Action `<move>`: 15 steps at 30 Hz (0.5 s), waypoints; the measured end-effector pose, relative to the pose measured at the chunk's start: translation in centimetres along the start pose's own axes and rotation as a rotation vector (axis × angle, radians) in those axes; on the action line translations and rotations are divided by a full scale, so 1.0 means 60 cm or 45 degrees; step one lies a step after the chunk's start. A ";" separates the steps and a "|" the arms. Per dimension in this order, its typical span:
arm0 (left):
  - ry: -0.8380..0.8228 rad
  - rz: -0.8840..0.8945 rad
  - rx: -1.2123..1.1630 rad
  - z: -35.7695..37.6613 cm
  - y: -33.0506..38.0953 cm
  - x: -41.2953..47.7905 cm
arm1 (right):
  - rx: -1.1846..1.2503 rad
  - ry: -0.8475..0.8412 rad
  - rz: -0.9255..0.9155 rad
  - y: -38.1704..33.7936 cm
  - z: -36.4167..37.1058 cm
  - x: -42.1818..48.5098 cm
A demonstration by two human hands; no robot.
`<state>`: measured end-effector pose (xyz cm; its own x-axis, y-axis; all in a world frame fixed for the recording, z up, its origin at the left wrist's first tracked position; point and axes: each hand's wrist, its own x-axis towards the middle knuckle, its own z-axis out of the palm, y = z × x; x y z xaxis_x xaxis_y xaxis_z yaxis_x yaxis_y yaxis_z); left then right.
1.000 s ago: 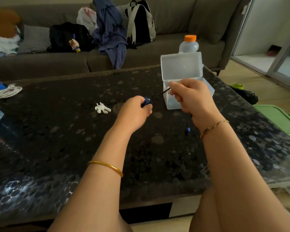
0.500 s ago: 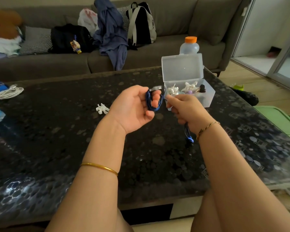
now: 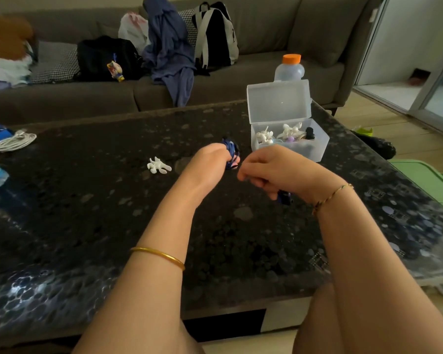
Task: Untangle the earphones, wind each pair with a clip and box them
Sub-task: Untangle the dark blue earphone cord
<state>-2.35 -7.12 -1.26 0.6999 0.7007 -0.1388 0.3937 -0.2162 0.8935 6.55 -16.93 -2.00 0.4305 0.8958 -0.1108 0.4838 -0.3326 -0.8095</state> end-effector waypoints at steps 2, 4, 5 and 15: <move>-0.040 0.071 0.088 0.001 -0.013 -0.001 | -0.076 0.135 -0.070 0.002 -0.005 0.000; -0.152 0.036 0.070 -0.001 -0.019 -0.004 | -0.164 0.292 -0.158 0.006 -0.007 0.002; -0.200 0.013 0.059 -0.002 -0.019 -0.003 | -0.178 0.379 -0.196 0.009 -0.007 0.005; -0.330 -0.123 -0.403 -0.015 -0.028 -0.001 | 0.549 0.545 -0.062 0.020 0.001 0.023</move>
<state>-3.59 -6.18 -2.39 0.8114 0.5043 -0.2956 0.2910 0.0900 0.9525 7.67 -16.08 -3.15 0.7272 0.6789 0.1013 0.1968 -0.0648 -0.9783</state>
